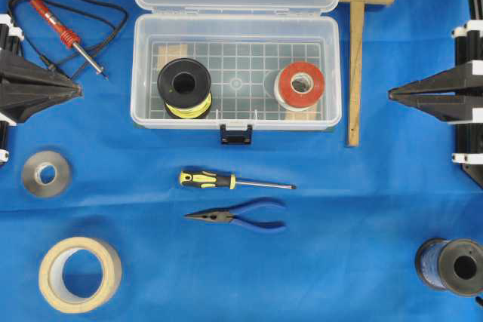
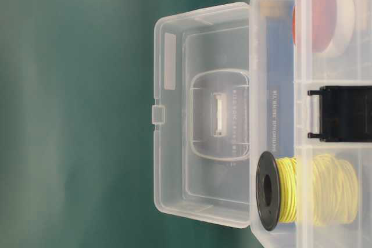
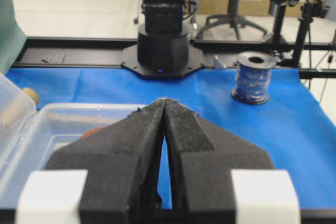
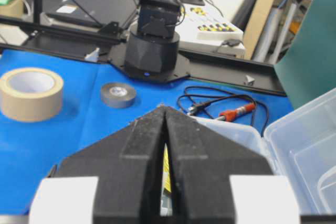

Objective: Close the tool box with the left arm.
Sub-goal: 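Move the left gripper up behind the raised clear lid of the tool box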

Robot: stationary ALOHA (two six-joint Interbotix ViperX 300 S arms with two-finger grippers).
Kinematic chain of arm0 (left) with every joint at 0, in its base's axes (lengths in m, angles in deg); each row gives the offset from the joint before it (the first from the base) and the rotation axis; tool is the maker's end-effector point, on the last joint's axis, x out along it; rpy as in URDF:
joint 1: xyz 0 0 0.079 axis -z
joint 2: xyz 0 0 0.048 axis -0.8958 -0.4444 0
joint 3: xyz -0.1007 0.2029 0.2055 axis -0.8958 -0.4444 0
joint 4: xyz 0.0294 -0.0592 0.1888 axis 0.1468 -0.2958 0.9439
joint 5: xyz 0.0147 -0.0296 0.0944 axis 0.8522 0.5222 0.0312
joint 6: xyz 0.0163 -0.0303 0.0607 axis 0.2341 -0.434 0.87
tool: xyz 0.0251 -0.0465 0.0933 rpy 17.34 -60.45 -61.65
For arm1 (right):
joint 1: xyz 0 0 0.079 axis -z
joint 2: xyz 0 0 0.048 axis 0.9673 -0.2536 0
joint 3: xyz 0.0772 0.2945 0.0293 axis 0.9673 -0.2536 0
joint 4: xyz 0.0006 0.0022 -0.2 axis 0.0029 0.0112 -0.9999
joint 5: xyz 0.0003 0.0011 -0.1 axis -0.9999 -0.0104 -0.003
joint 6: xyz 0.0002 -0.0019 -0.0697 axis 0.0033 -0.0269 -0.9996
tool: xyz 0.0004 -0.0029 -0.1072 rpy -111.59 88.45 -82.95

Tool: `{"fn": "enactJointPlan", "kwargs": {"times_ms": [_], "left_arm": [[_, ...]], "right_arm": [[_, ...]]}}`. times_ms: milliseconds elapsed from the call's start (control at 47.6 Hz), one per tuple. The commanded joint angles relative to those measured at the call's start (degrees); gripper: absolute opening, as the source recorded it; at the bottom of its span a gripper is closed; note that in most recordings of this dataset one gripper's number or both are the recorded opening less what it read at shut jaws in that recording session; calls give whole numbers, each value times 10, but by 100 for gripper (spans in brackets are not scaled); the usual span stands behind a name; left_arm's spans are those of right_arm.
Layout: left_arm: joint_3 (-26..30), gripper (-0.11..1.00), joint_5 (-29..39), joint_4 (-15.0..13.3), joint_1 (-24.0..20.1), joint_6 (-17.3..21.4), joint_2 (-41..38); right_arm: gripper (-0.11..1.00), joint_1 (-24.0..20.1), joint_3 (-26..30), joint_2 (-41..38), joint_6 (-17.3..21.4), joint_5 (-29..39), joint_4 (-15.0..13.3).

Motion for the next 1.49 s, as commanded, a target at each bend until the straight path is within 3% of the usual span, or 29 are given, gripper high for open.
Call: {"fn": "enactJointPlan", "kwargs": {"times_ms": [0,168,525,630,819,882,1176,1470], "left_arm": [[22,0,-13,-22,-10,4,-15],[57,0,-29,-22,-45,14,-51],[172,4,-26,-22,-171,87,-161],[203,29,-23,-22,-216,77,-196],[269,84,33,-22,-297,80,-286],[294,92,62,-22,-316,81,-317],[424,92,217,-22,-367,103,-452],[479,92,295,-21,-388,128,-536]], "right_arm": [[0,-1,22,-3,-7,-4,-2],[0,-1,26,-24,-6,-7,-6],[0,-1,25,-34,-6,-8,-6],[0,-1,24,-36,-6,-7,-7],[0,-1,22,-46,-6,-8,-6],[0,-1,22,-47,-6,-8,-6],[0,0,20,-53,-6,-5,-6],[0,-1,18,-59,-6,-5,-6]]}}
